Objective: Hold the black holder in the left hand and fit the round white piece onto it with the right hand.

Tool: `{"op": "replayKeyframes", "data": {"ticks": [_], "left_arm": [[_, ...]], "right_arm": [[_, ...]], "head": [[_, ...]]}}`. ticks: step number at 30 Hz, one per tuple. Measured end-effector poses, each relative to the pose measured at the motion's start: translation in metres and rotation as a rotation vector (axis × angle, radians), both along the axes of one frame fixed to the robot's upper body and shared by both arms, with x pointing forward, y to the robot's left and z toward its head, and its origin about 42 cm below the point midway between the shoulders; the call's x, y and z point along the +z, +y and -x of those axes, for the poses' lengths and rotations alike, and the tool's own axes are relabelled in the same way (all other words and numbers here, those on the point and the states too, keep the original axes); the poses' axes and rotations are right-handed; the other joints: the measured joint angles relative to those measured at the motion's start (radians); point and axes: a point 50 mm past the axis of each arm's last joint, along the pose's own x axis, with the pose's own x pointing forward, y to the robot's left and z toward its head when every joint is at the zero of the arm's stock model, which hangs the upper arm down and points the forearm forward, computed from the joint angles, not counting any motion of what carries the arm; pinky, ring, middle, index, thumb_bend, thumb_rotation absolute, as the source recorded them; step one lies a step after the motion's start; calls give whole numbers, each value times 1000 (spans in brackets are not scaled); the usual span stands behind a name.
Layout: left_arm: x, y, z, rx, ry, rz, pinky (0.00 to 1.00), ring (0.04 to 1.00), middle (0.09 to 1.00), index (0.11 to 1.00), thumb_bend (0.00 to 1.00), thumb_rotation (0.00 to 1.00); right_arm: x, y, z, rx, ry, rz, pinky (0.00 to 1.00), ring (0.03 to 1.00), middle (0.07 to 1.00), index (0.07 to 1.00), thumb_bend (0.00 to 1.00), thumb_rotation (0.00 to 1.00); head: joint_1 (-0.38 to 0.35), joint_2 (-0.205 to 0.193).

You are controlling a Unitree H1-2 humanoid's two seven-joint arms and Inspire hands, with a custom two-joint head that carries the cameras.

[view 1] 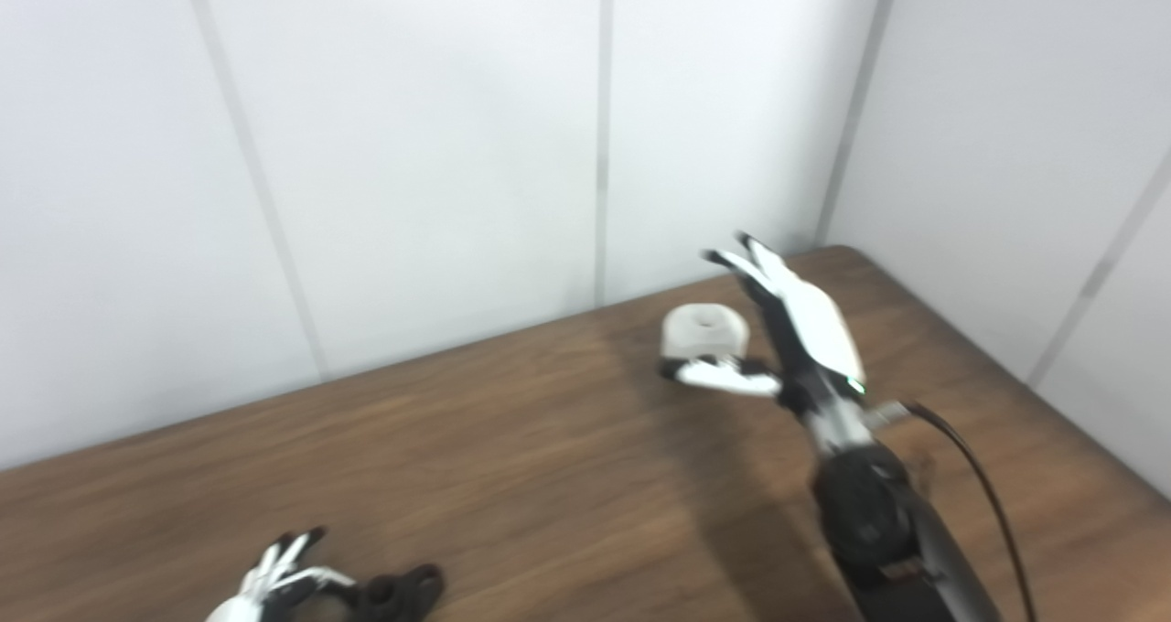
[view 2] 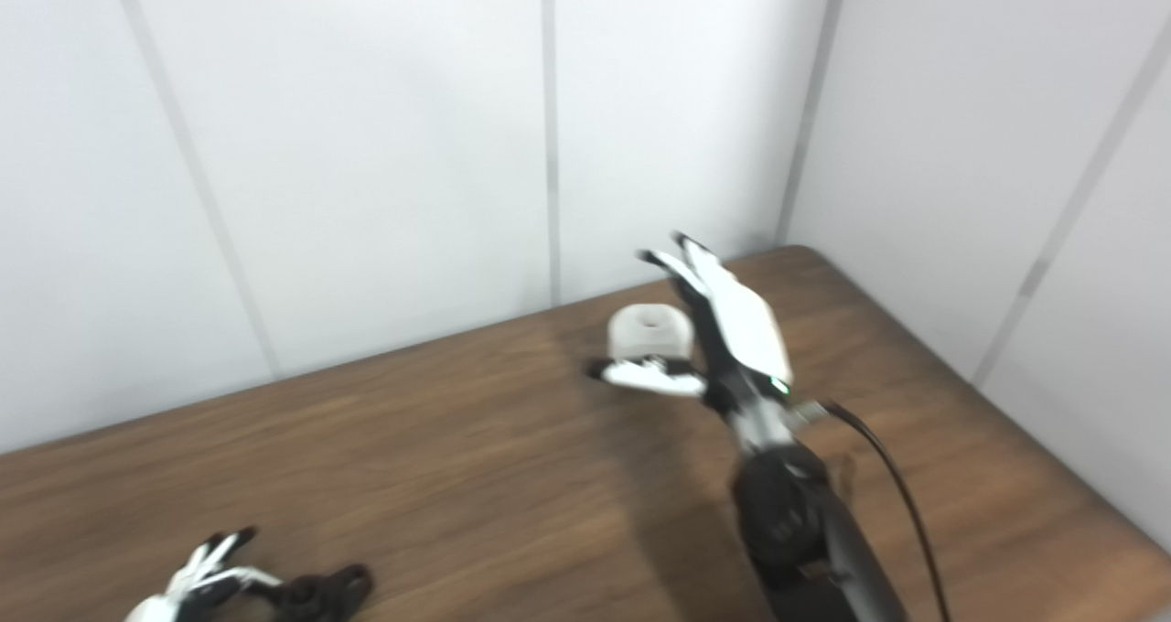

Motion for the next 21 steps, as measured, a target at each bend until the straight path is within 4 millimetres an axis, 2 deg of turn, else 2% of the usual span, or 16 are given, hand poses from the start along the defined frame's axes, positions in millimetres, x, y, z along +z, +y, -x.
{"op": "replayKeyframes", "data": {"ticks": [3, 6, 10, 17, 21], "left_arm": [[0, 1, 0, -5, 3, 0, 1000, 1000, 923, 483, 518, 38], [0, 3, -1, -3, 3, 0, 1000, 1000, 922, 483, 517, 37], [-1, 4, -1, 0, 2, 2, 1000, 1000, 925, 482, 517, 36], [-1, 5, -2, -2, 0, 7, 1000, 1000, 924, 482, 517, 36], [-1, 4, -2, 0, 0, 15, 1000, 1000, 923, 483, 517, 36]], "right_arm": [[12, -5, -2, -3, 23, 15, 1000, 1000, 999, 826, 983, 546], [15, -9, -1, -24, 70, 6, 1000, 1000, 1000, 827, 974, 512], [21, -16, -5, -33, 134, 43, 1000, 1000, 1000, 845, 978, 495], [51, -26, -20, -13, 172, 121, 1000, 1000, 1000, 854, 1000, 418], [50, -34, -27, 25, 250, 124, 1000, 1000, 1000, 861, 1000, 416]], "head": [[-34, -20], [-75, -40], [-78, -41], [-69, -40], [-69, -40]]}}
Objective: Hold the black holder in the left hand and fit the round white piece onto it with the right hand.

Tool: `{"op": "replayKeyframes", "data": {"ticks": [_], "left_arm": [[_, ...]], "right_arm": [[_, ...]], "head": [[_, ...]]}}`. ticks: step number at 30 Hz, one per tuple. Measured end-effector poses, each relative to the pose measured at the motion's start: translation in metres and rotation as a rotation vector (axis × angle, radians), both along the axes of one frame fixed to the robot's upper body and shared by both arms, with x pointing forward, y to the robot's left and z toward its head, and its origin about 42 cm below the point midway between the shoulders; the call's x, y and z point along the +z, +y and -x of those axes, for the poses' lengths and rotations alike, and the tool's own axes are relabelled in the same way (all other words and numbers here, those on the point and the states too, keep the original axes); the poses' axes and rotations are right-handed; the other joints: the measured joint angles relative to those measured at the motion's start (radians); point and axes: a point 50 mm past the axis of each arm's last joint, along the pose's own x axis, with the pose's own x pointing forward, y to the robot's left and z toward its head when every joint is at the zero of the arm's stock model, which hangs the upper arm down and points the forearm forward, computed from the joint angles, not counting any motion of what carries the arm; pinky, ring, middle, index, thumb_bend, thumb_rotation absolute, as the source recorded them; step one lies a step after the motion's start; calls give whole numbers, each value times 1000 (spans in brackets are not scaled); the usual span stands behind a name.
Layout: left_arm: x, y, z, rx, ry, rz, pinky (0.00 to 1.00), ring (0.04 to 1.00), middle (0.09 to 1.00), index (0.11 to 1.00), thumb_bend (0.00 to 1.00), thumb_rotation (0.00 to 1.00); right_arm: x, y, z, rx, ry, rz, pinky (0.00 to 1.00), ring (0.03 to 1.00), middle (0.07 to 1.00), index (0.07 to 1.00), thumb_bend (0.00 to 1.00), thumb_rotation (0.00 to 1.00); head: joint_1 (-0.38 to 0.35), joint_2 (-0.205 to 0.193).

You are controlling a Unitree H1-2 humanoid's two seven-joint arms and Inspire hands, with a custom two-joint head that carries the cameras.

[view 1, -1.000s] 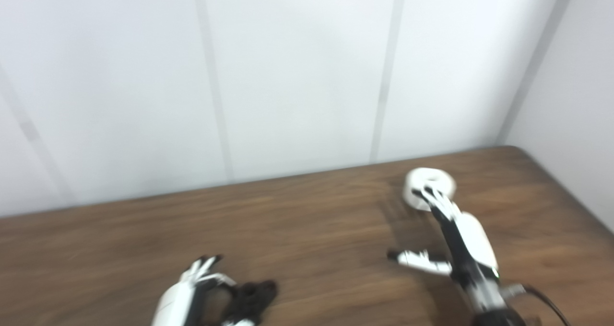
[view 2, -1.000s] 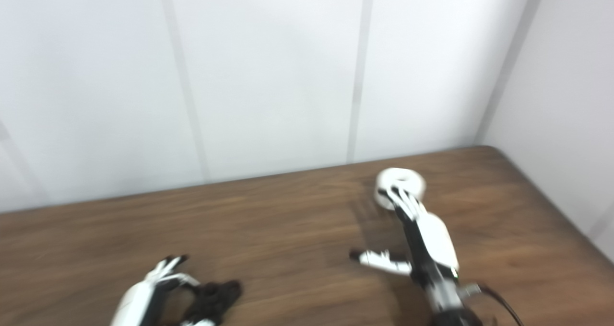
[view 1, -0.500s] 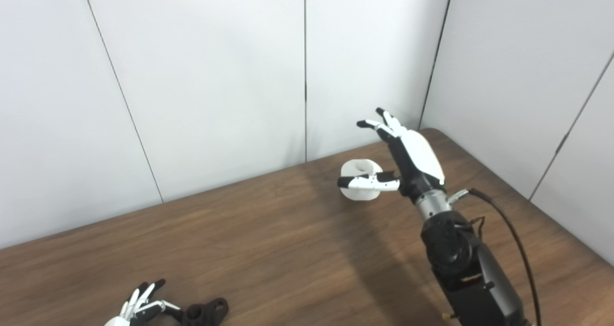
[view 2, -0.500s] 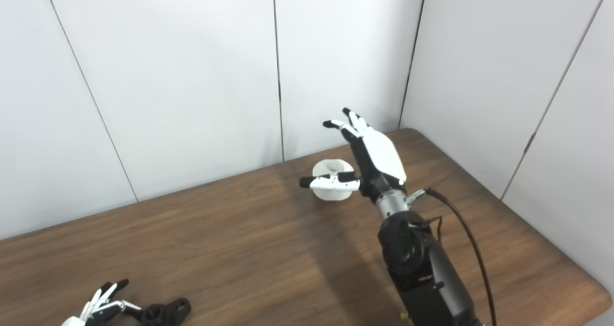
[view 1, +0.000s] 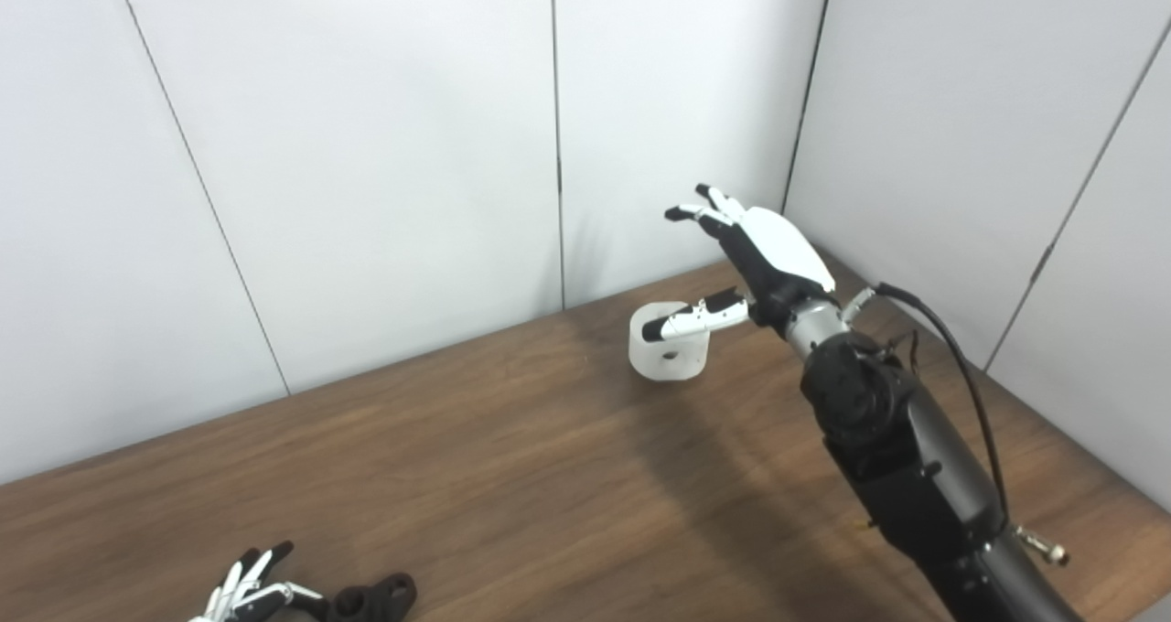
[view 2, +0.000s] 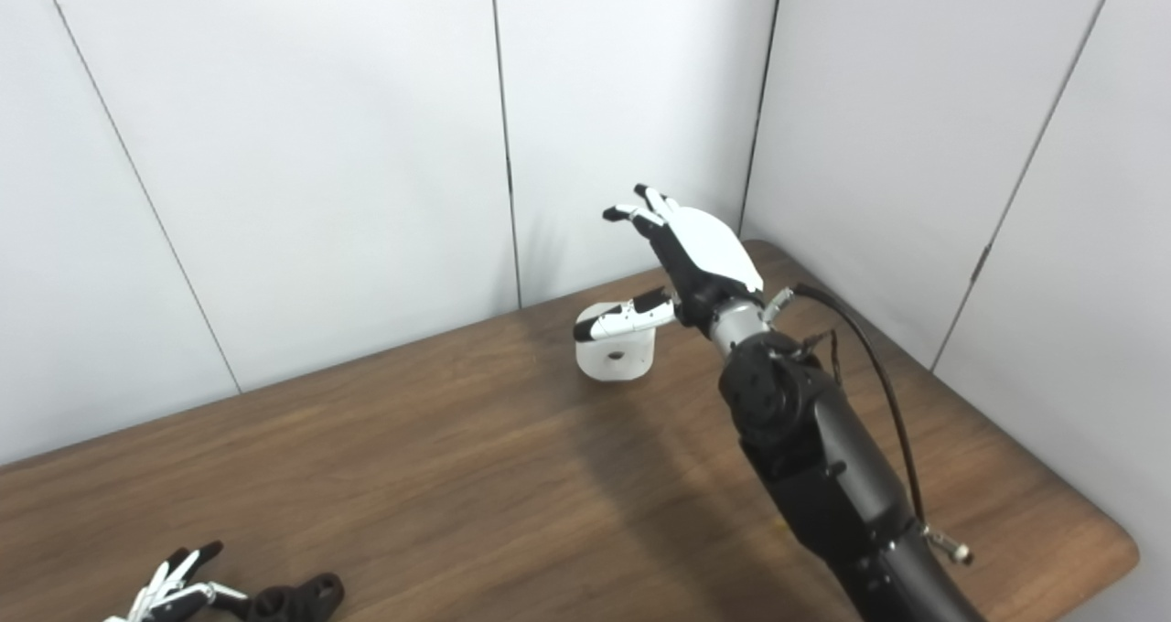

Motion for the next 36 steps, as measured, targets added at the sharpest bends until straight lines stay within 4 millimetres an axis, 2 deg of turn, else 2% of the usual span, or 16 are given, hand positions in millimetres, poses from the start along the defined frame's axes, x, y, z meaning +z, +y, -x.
{"op": "replayKeyframes", "data": {"ticks": [6, 10, 14, 22, 31, 36], "left_arm": [[0, 1, 0, -1, -2, 0, 1000, 1000, 921, 482, 517, 36], [0, 2, 1, 2, -4, -7, 1000, 1000, 918, 482, 517, 36], [0, 1, 0, 0, -7, -7, 1000, 1000, 919, 482, 517, 37], [0, 1, 1, 2, -9, -18, 1000, 1000, 919, 482, 518, 37], [0, 1, 1, 7, -3, -22, 1000, 1000, 911, 482, 518, 38], [0, 2, 2, 8, -4, -22, 1000, 1000, 911, 482, 518, 38]], "right_arm": [[-3, -24, -7, 38, 137, 58, 1000, 1000, 1000, 851, 1000, 406], [-1, -30, -13, 34, 165, 112, 1000, 1000, 998, 849, 1000, 402], [-9, -31, -21, 67, 227, 167, 1000, 1000, 988, 849, 1000, 405], [-24, -54, -33, 63, 315, 224, 999, 1000, 976, 843, 1000, 398], [-38, -65, -43, 56, 333, 224, 1000, 1000, 976, 846, 1000, 385], [-32, -60, -49, 60, 320, 253, 1000, 1000, 980, 867, 1000, 395]], "head": [[3, -3], [6, 2], [12, 3], [28, -2], [34, 0], [40, -6]]}}
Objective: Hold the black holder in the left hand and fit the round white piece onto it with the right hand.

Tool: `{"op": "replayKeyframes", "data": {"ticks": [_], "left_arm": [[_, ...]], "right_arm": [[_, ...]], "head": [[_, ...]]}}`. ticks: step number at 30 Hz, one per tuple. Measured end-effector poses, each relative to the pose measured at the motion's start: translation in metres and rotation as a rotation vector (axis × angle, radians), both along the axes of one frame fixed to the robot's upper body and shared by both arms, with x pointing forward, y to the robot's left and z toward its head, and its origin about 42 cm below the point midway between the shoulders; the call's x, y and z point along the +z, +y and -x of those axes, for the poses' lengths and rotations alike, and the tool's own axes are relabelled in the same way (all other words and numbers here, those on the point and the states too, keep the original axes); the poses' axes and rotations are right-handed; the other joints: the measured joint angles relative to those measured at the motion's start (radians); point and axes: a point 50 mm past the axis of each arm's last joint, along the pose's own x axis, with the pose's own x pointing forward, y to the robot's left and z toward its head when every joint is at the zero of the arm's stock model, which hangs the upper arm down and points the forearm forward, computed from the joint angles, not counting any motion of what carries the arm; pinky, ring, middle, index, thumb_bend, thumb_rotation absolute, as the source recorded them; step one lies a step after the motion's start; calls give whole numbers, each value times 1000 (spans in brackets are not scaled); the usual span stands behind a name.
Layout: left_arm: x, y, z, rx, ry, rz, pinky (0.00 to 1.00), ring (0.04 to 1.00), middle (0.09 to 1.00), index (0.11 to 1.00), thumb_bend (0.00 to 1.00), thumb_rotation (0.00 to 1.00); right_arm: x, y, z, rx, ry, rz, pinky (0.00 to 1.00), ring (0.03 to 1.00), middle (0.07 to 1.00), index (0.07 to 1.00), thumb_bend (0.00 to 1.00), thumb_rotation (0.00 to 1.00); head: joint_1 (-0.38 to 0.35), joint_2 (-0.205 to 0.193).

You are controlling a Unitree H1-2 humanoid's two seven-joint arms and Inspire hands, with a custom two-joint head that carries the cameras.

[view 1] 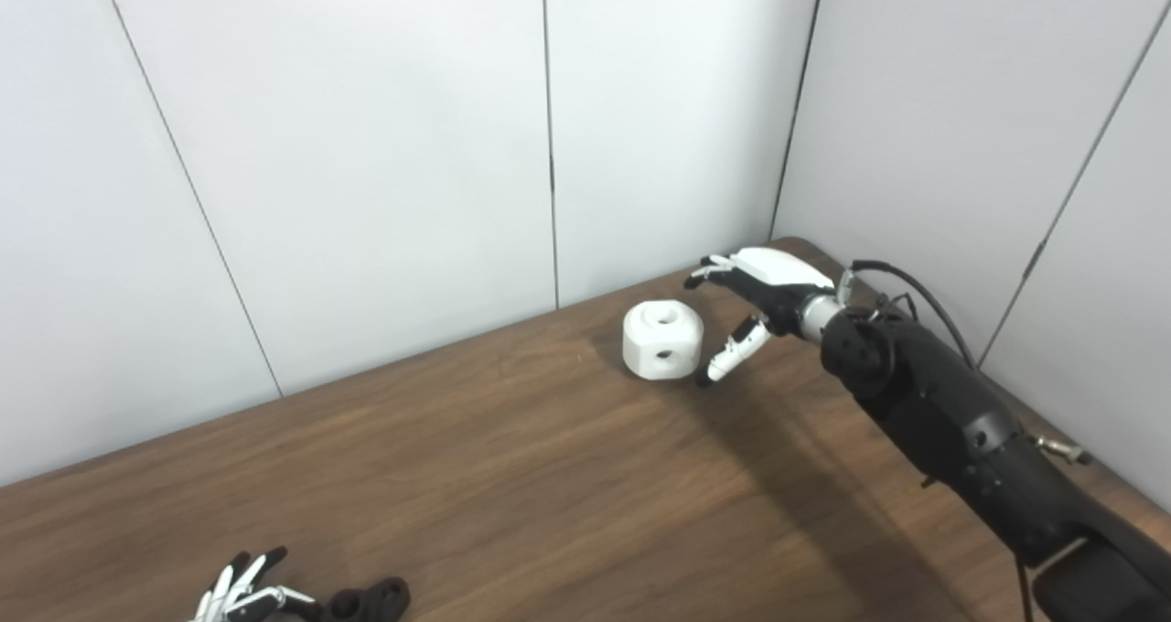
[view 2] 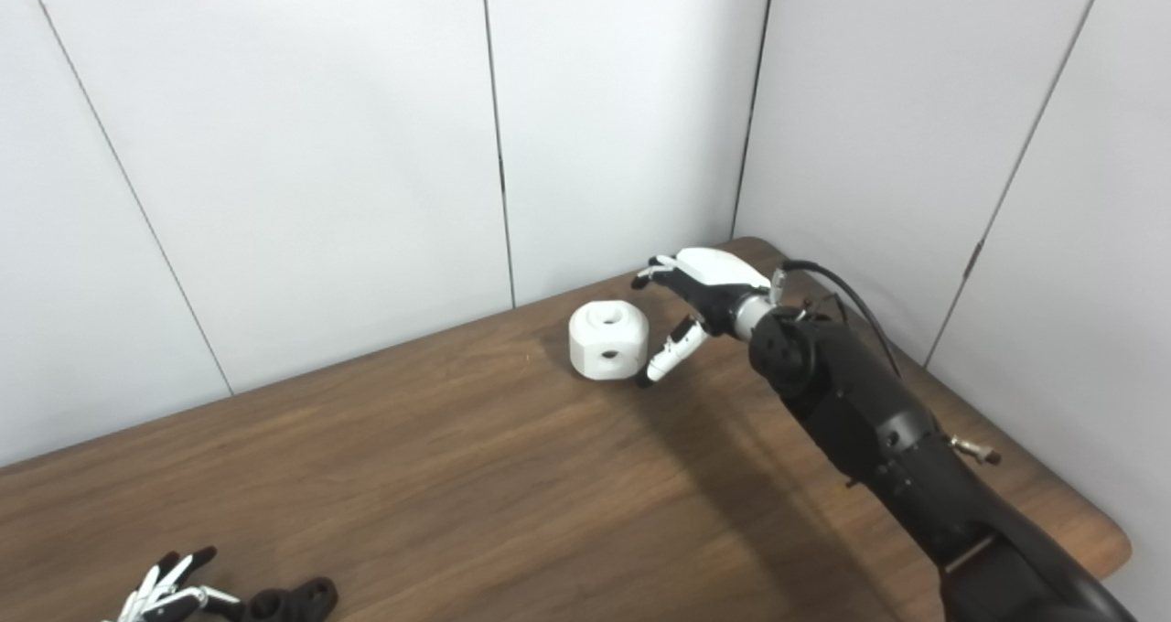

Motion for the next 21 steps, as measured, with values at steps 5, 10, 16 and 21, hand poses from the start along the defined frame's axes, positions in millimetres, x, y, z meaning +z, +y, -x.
{"op": "replayKeyframes", "data": {"ticks": [5, 10, 16, 21], "left_arm": [[0, -1, 0, -3, -4, -1, 1000, 1000, 910, 482, 518, 38], [0, -1, 0, -4, -5, 0, 1000, 1000, 911, 482, 518, 38], [1, -1, 2, 0, -3, 2, 1000, 1000, 909, 482, 518, 37], [1, -1, 5, 10, 1, 7, 1000, 1000, 907, 482, 518, 38]], "right_arm": [[5, 4, -6, 8, -10, 18, 1000, 1000, 982, 867, 1000, 402], [6, 5, -7, 8, -12, 18, 1000, 1000, 985, 867, 1000, 391], [0, 9, -9, 13, -1, 10, 1000, 1000, 982, 862, 1000, 396], [-6, 15, -14, 12, 11, -6, 1000, 1000, 981, 856, 1000, 385]], "head": [[5, -6], [2, -17], [8, -17], [14, -14]]}}
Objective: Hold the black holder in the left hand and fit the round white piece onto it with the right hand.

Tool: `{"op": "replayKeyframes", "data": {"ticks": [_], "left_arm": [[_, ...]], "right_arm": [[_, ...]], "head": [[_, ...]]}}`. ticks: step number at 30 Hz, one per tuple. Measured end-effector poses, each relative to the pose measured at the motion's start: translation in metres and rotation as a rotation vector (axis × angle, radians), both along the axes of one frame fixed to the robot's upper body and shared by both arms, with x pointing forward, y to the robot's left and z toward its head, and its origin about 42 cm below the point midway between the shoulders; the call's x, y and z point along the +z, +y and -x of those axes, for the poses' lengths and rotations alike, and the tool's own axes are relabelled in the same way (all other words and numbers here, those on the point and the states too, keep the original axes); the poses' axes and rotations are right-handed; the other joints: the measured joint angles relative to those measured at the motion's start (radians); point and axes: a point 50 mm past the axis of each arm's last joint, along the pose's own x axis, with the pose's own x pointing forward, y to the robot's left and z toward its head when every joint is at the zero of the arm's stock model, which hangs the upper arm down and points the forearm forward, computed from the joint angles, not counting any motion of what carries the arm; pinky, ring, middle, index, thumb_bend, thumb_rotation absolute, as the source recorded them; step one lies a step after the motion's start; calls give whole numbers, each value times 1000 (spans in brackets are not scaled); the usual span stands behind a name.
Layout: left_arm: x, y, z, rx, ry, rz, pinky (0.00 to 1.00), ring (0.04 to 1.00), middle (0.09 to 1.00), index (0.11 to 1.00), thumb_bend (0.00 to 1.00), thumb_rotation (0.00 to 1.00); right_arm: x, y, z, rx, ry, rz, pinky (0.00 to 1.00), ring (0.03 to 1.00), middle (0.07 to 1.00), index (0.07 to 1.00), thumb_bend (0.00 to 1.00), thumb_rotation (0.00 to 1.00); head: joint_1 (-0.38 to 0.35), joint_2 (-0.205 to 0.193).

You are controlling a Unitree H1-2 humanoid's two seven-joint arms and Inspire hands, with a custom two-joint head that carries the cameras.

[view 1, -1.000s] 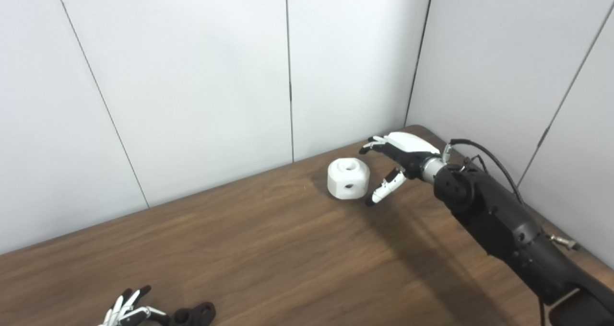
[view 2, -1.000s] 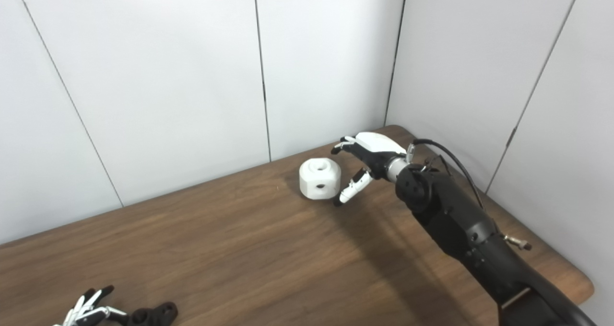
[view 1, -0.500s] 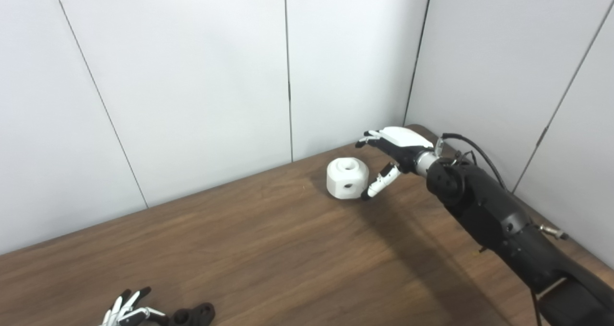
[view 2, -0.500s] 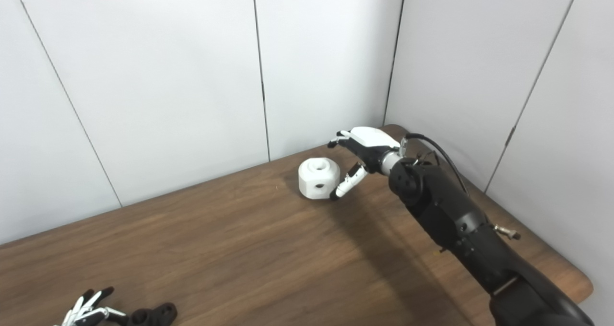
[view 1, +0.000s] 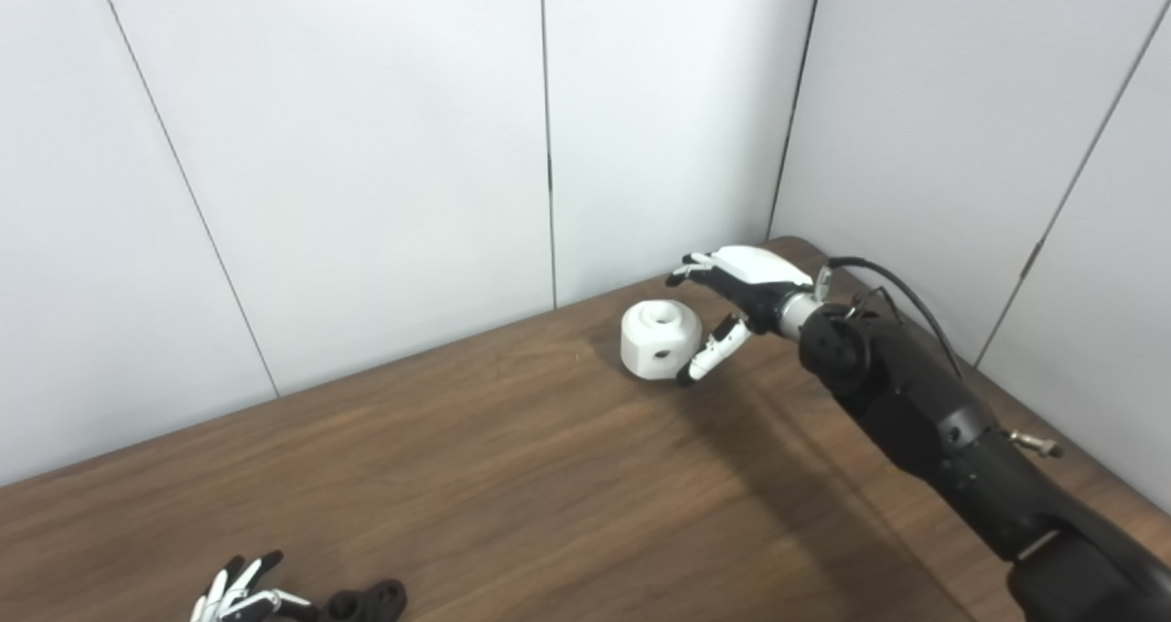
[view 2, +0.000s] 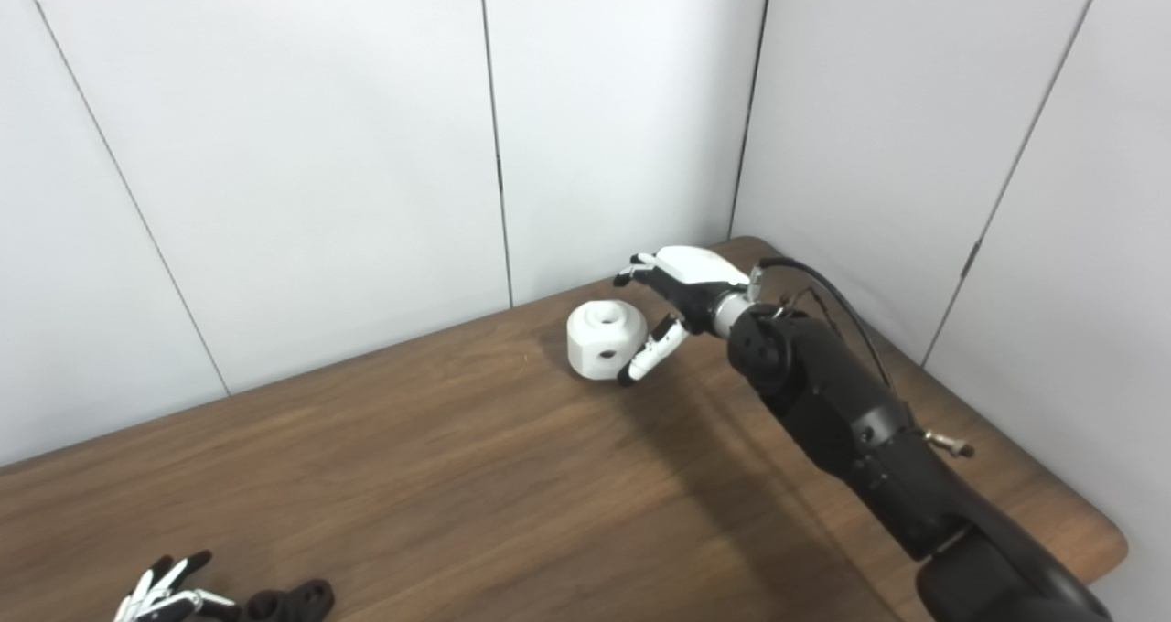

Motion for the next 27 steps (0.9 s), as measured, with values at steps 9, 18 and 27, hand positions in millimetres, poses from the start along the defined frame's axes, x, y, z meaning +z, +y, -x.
{"op": "replayKeyframes", "data": {"ticks": [9, 18, 27], "left_arm": [[1, 0, 1, 1, -1, 1, 1000, 1000, 909, 482, 518, 38], [0, 1, 4, 5, 1, 2, 1000, 1000, 913, 482, 518, 38], [1, 1, 8, 5, -1, 5, 1000, 1000, 912, 482, 518, 38]], "right_arm": [[0, 9, -6, 13, 4, 21, 1000, 1000, 988, 851, 1000, 381], [-12, 12, -10, -10, 33, 13, 1000, 1000, 991, 859, 1000, 375], [-8, 13, -17, -11, 32, 20, 1000, 1000, 979, 846, 1000, 369]], "head": [[8, 2], [11, 6], [15, 9]]}}
